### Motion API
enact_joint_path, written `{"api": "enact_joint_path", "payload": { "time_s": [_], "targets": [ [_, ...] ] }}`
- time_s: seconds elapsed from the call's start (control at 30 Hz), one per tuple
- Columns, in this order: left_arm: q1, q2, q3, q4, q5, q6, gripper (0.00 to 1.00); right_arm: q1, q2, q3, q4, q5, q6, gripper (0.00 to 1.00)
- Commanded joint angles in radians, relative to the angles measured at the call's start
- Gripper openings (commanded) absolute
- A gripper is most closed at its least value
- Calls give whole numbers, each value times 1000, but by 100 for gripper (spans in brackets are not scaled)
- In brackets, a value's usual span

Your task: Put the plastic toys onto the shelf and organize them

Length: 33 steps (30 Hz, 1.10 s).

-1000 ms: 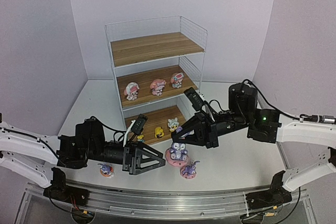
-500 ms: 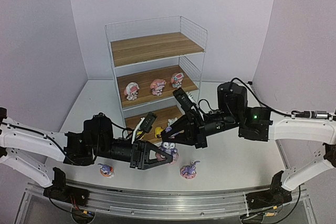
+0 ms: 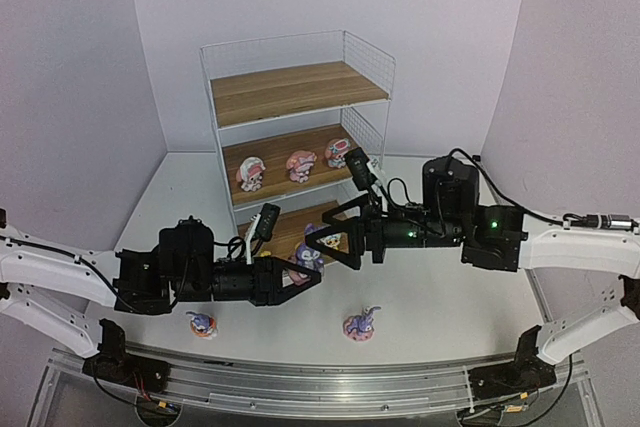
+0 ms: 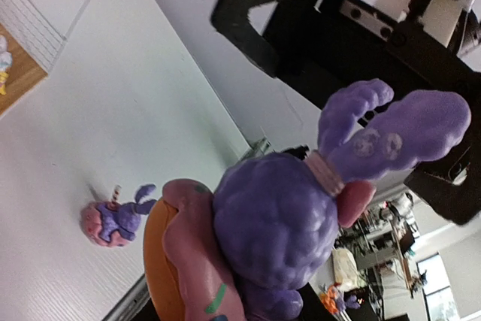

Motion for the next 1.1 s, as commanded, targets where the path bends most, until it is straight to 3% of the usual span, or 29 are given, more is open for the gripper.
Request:
{"api": "enact_joint_path", "payload": {
  "time_s": [0.0, 0.2, 0.3, 0.63, 1.07],
  "targets": [
    [0, -37, 50, -52, -244, -9, 0, 28, -30, -16, -27, 288, 106, 91],
    [0, -3, 93, -124, -347, -1, 0, 72, 57, 34, -41, 447, 128, 84],
    [0, 10, 96, -119, -366, 8, 0, 83, 99, 61, -41, 452, 140, 78],
    [0, 68, 124, -115, -373, 15, 0, 131, 192, 119, 22, 506, 159, 76],
    [0, 103, 144, -115, -407, 28, 0, 149, 284, 168, 20, 585, 235, 57]
  ]
}}
